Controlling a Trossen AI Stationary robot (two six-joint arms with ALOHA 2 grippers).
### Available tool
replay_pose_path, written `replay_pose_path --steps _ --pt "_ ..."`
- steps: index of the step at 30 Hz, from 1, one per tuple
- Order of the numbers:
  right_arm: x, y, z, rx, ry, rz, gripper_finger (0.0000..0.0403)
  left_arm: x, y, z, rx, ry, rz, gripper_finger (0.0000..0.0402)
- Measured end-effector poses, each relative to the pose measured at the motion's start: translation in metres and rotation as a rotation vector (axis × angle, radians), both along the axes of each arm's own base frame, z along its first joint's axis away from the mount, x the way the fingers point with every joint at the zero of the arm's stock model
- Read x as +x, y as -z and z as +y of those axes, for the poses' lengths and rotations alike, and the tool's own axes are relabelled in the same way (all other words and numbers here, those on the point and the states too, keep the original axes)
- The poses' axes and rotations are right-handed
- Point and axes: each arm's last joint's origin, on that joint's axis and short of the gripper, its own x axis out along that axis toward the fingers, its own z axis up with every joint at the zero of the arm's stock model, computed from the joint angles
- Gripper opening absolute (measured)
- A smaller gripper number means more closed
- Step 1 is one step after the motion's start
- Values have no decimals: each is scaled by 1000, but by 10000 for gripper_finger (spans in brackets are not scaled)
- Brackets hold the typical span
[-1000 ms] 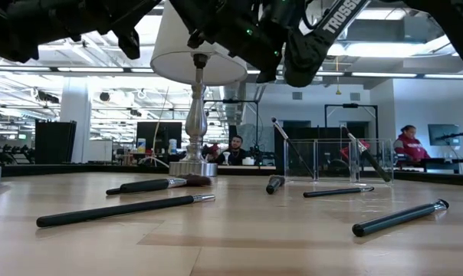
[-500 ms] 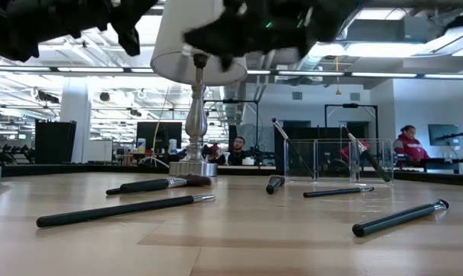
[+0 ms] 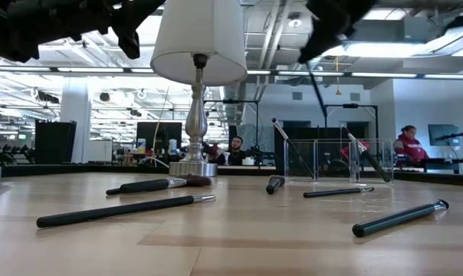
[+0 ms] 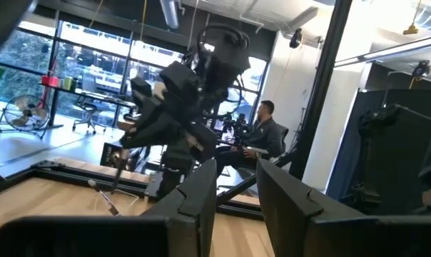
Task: Pick & Place Makeup Supplies
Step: Put the black makeup brush into the transparent organizer
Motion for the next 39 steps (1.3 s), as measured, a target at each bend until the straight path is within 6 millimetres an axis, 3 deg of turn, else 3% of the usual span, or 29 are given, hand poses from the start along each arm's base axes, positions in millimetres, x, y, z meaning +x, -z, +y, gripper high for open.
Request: replay_pose_path --steps 10,16,24,30,35,39 --pt "-12 62 -12 84 163 -28 15 1 0 9 -27 -42 4 99" --pt "-8 78 -21 85 219 8 52 5 14 12 -101 -59 154 99" --pt "-8 74 -22 89 218 -22 122 12 58 6 -249 -223 474 99" --pt "-1 51 -7 47 70 -169 164 27 88 -11 -248 -248 639 89" --pt "5 27 13 -13 -84 -331 182 49 82 -16 -200 -286 748 82" --pt "8 18 30 -46 -177 -404 186 61 58 -19 -115 -332 815 81"
